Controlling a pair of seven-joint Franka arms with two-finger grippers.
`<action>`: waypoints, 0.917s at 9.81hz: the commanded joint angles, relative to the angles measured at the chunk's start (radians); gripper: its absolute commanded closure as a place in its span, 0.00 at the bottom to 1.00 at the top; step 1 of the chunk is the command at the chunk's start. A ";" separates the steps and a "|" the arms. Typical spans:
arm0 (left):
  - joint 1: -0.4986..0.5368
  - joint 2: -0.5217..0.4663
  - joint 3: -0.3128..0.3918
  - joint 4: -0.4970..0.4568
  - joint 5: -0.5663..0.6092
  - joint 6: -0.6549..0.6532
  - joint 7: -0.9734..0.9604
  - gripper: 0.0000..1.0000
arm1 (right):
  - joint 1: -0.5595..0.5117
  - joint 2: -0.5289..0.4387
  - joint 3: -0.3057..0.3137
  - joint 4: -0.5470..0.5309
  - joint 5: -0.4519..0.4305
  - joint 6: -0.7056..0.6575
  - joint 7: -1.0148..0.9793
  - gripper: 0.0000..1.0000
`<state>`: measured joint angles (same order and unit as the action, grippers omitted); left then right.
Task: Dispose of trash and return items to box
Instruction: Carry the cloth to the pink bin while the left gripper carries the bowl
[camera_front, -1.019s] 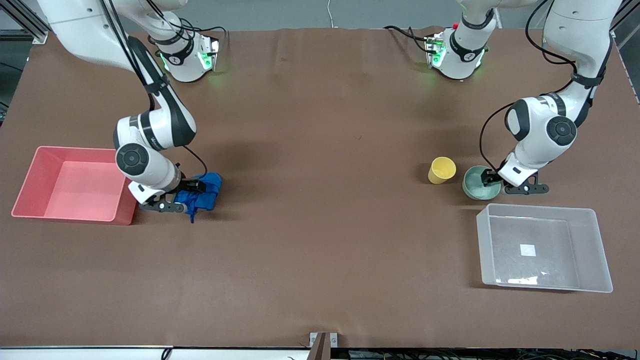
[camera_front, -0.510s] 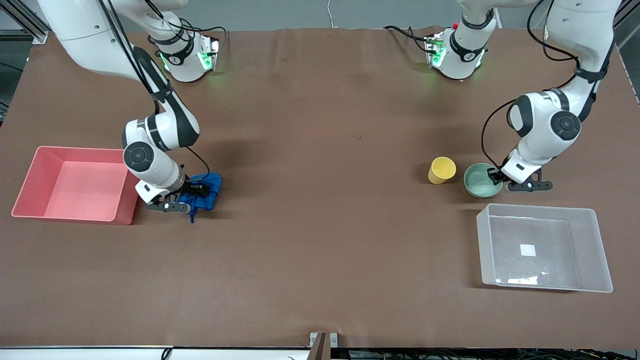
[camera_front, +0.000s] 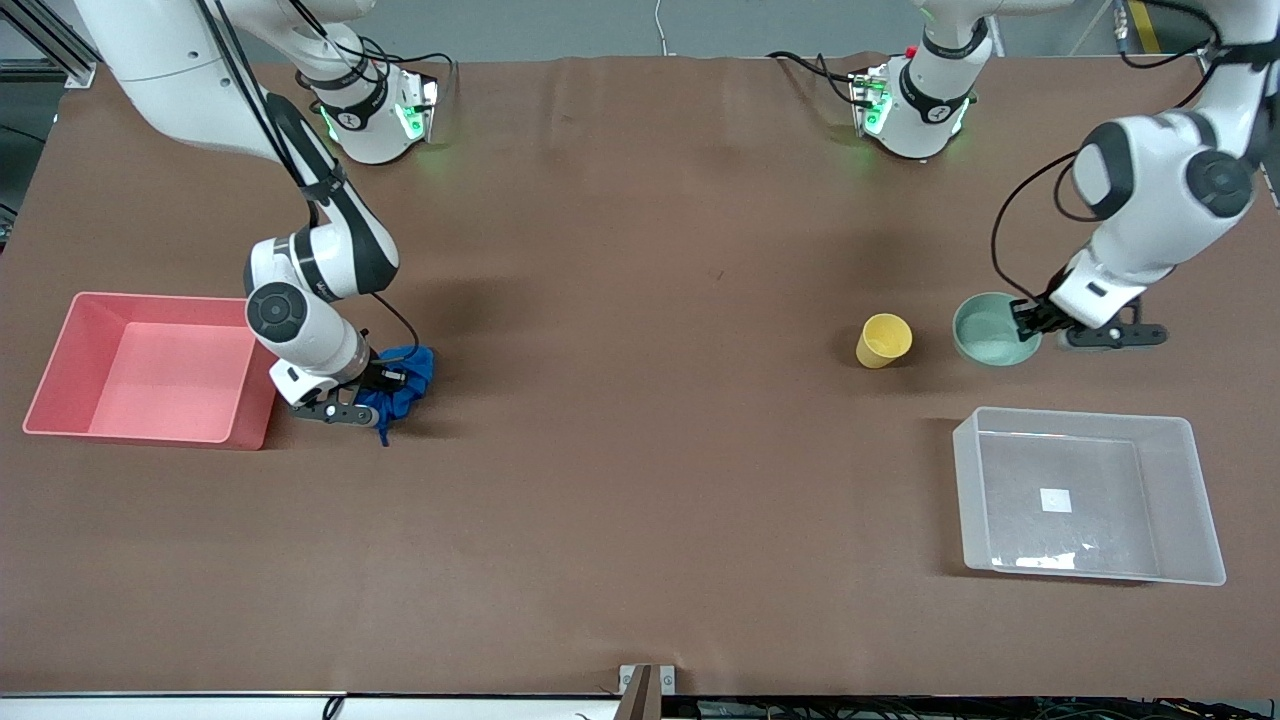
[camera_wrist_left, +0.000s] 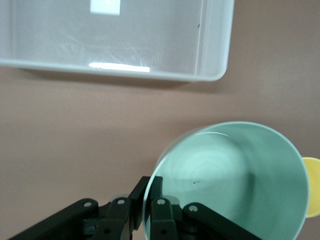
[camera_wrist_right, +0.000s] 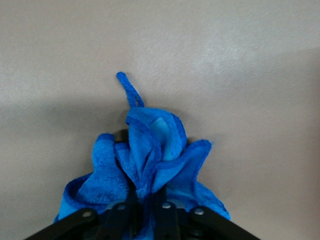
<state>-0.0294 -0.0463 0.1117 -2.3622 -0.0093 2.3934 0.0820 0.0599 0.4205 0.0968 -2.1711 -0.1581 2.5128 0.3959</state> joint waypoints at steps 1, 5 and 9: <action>-0.003 0.138 0.002 0.185 0.014 -0.059 0.024 0.99 | -0.015 -0.063 0.014 0.125 -0.017 -0.275 0.041 0.99; 0.002 0.409 0.063 0.534 -0.030 -0.074 0.128 1.00 | -0.049 -0.221 -0.047 0.402 -0.014 -0.796 -0.146 0.99; -0.001 0.663 0.167 0.742 -0.320 -0.105 0.378 1.00 | -0.066 -0.246 -0.382 0.314 -0.012 -0.636 -0.650 0.99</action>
<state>-0.0241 0.5118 0.2696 -1.6749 -0.2803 2.2991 0.4315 -0.0074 0.1696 -0.2544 -1.7810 -0.1637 1.7872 -0.1918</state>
